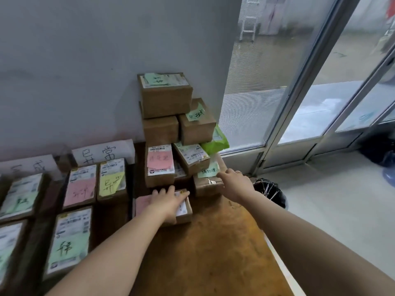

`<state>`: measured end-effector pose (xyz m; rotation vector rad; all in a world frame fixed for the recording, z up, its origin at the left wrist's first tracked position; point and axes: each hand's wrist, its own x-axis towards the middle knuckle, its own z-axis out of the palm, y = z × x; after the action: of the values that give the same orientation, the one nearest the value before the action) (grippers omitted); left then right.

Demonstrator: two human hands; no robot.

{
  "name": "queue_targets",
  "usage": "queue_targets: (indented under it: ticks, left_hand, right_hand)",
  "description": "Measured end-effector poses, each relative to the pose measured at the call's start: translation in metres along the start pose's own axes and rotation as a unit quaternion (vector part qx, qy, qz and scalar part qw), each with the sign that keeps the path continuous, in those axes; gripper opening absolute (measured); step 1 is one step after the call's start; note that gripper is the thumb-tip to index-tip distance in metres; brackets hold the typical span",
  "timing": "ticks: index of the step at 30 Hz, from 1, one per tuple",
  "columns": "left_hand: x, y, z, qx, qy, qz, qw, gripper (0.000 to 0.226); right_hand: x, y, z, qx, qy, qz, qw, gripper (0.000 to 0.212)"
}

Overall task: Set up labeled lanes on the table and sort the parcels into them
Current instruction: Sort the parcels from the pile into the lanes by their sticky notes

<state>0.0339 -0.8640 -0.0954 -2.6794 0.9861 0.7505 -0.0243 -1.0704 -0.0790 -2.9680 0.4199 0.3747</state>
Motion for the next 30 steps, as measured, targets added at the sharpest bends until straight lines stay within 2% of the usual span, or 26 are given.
queue_targets:
  ticks: [6,11,14,21,26,30]
  left_hand:
    - [-0.005,0.020,0.013,-0.113,0.035,-0.114,0.986,0.092]
    - [-0.017,0.041,0.025,-0.195,0.050,-0.263,0.943,0.089]
    - [-0.022,0.043,0.026,-0.211,0.063,-0.317,0.923,0.083]
    - [-0.034,0.034,0.024,-0.196,0.115,-0.294,0.928,0.061]
    - [-0.042,0.019,-0.004,-0.179,0.219,-0.266,0.921,0.043]
    - [-0.043,0.002,-0.040,-0.153,0.291,-0.248,0.911,0.039]
  right_hand:
    - [0.020,0.009,-0.004,-0.001,-0.019,-0.060,0.998,0.043]
    - [0.023,0.010,-0.008,0.002,-0.022,-0.107,0.994,0.046]
    - [0.024,0.007,-0.008,-0.003,-0.024,-0.128,0.991,0.046]
    - [0.030,0.004,-0.008,-0.011,-0.023,-0.161,0.987,0.045]
    - [0.038,-0.012,-0.031,0.000,0.022,-0.191,0.981,0.038]
    - [0.047,-0.029,-0.061,0.030,0.068,-0.199,0.977,0.037]
